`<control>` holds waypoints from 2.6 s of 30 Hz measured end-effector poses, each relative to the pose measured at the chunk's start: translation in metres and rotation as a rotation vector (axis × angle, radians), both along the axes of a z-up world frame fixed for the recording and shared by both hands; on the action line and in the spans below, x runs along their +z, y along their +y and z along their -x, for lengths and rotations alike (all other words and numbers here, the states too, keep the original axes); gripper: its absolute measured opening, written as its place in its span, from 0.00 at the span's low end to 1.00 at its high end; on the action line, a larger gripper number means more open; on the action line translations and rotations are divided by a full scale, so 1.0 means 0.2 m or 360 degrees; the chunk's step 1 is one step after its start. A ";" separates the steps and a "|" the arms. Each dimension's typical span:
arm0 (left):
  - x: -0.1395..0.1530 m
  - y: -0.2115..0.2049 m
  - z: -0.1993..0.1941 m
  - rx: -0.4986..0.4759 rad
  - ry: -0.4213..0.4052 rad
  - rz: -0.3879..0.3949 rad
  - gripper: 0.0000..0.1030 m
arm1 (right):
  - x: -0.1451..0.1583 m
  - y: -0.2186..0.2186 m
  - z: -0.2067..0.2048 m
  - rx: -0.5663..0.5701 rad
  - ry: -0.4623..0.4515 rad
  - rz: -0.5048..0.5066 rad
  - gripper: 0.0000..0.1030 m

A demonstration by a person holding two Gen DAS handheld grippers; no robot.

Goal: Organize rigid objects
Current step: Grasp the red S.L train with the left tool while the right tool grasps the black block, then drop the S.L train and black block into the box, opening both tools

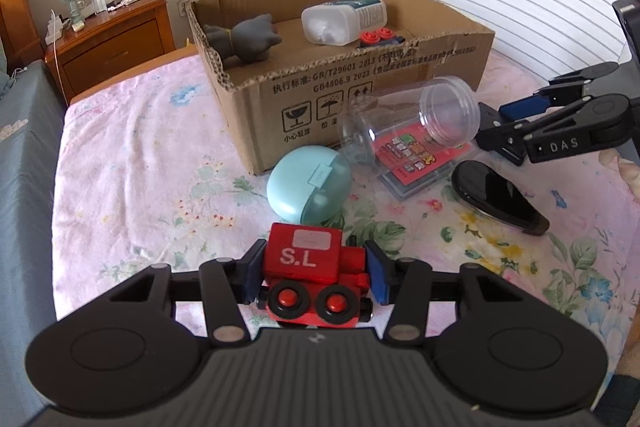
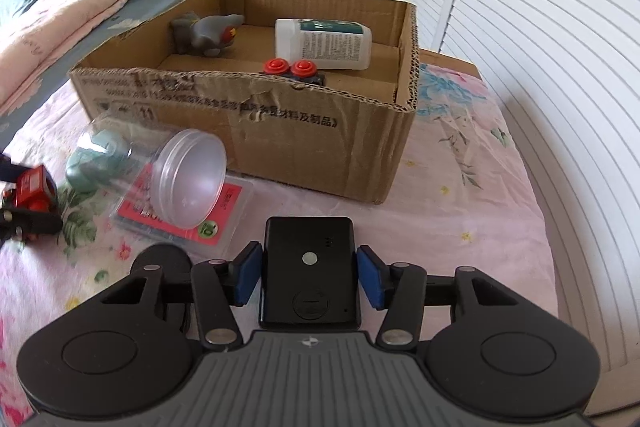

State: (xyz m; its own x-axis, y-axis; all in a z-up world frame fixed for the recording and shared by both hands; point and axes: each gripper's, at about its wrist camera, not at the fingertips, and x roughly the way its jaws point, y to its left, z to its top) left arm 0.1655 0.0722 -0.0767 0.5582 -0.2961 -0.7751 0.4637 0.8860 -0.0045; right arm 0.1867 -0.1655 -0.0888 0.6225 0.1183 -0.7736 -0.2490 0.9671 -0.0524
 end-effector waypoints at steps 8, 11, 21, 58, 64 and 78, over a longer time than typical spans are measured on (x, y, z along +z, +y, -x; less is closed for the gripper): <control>0.15 -0.02 0.05 -0.0028 -0.0013 -0.0019 0.48 | 0.13 -0.02 0.06 0.0106 -0.0031 -0.0002 0.55; 0.21 -0.03 0.05 -0.0038 -0.0026 0.0008 0.48 | 0.19 -0.02 0.08 0.0147 -0.0061 0.0003 0.55; 0.42 -0.14 -0.09 -0.0086 -0.0178 0.0018 0.48 | 0.39 -0.04 0.09 0.0241 -0.0164 -0.0013 0.55; 0.42 -0.11 -0.09 0.0334 -0.0364 -0.0014 0.98 | 0.56 0.16 -0.42 0.0292 -0.0212 0.0069 0.55; 0.39 -0.07 0.02 0.0450 -0.0364 0.0015 0.98 | 0.53 0.21 -0.65 0.0247 -0.0155 0.0092 0.55; 0.35 0.05 0.08 0.0605 -0.0351 0.0035 0.98 | 0.37 0.28 -1.09 0.0041 -0.0029 0.0099 0.65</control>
State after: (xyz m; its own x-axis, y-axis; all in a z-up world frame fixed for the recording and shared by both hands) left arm 0.1499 0.0829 -0.0058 0.7820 -0.0530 -0.6210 0.0970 0.9946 0.0372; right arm 0.4038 -0.1091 -0.0156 0.6339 0.0866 -0.7685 -0.2721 0.9552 -0.1167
